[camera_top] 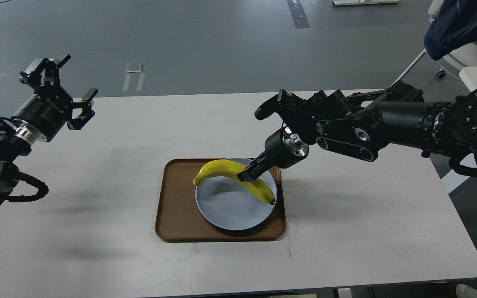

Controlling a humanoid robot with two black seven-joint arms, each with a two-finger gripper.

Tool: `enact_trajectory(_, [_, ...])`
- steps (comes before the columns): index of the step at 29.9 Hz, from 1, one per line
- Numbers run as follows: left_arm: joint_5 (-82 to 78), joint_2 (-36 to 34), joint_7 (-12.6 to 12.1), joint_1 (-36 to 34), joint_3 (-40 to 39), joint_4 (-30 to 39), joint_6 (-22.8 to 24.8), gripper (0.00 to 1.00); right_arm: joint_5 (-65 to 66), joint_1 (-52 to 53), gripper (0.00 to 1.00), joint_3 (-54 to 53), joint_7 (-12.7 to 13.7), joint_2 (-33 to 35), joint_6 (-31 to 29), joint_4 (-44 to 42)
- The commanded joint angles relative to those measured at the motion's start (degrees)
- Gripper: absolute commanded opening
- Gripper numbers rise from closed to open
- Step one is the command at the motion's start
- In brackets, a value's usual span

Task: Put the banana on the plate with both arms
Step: 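Lift the banana with the right gripper and lower it onto the plate, then open the right gripper and raise it away from the plate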

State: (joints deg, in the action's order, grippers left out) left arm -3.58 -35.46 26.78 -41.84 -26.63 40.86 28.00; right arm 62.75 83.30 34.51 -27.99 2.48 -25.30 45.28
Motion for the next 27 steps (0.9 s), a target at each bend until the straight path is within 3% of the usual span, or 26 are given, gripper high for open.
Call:
enact_trajectory(1, [0.1, -0.1, 0.0, -0.1, -0.1, 0.0, 0.0, 0.98, 0.0, -1.0, 0.31, -0.1, 0.0, -1.0, 0.8, -0.7])
enact_trajectory(2, [0.1, -0.1, 0.0, -0.1, -0.1, 0.0, 0.0, 0.98, -0.1, -1.3, 0.40, -0.1, 0.0, -1.1, 1.0, -0.8])
enact_trajectory(5, [0.1, -0.1, -0.1, -0.1, -0.1, 0.0, 0.0, 0.98, -1.1, -1.7, 0.85, -0.1, 0.0, -0.9, 1.3, -0.7])
enact_trajectory(6, [0.1, -0.1, -0.1, -0.1, -0.1, 0.0, 0.0, 0.98, -1.7, -1.7, 0.95, -0.1, 0.0, -0.8, 1.3, -0.7])
enact_trajectory(15, [0.0, -0.1, -0.1, -0.1, -0.1, 0.0, 0.0, 0.98, -9.1, -0.4, 0.99, -5.6, 0.0, 3.8, 1.6, -3.4])
enact_trajectory(21, [0.0, -0.2, 0.0, -0.1, -0.1, 0.0, 0.0, 0.98, -18.6, -2.0, 1.00, -19.6, 0.0, 15.2, 1.5, -4.5])
enact_trajectory(27, [-0.1, 0.2, 0.0, 0.2, 0.0, 0.0, 0.0, 0.98, -33.4, -13.9, 1.00, -34.3, 0.0, 23.7, 1.6, -4.6])
